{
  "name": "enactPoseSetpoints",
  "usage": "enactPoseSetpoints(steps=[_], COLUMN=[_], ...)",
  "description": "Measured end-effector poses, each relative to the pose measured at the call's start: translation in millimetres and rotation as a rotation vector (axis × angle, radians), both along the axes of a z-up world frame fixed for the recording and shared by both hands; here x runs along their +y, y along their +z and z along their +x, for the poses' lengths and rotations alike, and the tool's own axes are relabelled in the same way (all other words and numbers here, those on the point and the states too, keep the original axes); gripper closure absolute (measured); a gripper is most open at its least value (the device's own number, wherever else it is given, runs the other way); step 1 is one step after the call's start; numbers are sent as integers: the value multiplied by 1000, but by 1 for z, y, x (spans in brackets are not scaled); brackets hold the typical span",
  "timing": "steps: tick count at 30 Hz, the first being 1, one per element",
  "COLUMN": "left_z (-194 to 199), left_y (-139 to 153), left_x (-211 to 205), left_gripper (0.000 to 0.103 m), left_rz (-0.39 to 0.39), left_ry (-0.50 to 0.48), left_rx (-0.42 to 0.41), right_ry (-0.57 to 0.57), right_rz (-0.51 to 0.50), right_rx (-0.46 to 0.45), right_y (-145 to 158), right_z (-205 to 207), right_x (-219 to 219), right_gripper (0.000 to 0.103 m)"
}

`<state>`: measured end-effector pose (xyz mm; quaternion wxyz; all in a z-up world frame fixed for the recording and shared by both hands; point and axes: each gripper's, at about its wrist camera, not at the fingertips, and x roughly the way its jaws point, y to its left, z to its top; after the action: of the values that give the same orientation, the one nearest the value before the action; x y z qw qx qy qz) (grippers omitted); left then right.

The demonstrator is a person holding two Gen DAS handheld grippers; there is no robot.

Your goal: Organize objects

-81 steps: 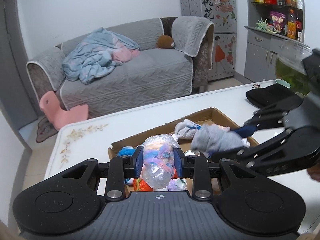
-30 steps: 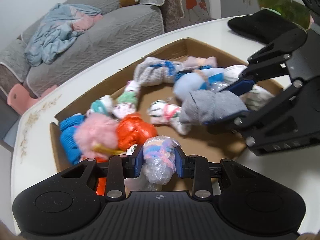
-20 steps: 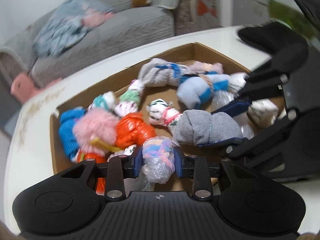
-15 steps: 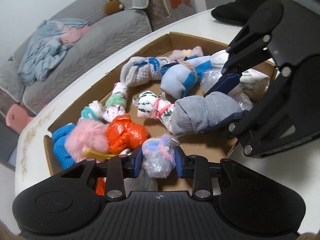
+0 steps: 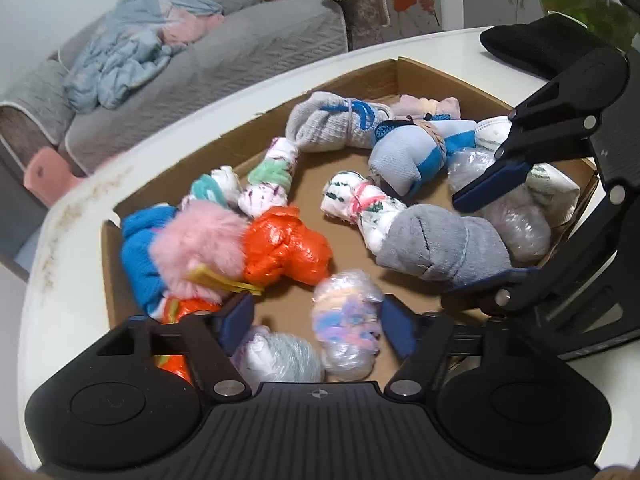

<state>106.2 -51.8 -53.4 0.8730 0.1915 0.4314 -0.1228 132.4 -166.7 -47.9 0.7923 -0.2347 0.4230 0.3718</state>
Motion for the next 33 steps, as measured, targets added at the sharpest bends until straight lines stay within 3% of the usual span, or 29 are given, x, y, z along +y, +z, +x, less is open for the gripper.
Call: enactPoseSetpoints(steps=[10,21,25,29,33], left_z=[-9,-22,-25,-29,-33], left_y=[11,27,31,33,33], left_x=[4,23,31,46,55], left_gripper=[19,15,12,9,6], left_rz=[-15,-122,-144,-214,-264], left_ry=[25,143,213,329,397], left_rx=[-24,-19,-23,-27,-40], right_ry=[-10,-80,-132,-230,-322], right_rz=[6,55,62,99,140], right_rx=[-6,-5,-1,16,25], right_y=[8,22,24,24,21], right_z=[-3,-6,-6,-5,-6], right_x=[-5,-10,-9,-12,-15], right_gripper=[36,17,12,3,1])
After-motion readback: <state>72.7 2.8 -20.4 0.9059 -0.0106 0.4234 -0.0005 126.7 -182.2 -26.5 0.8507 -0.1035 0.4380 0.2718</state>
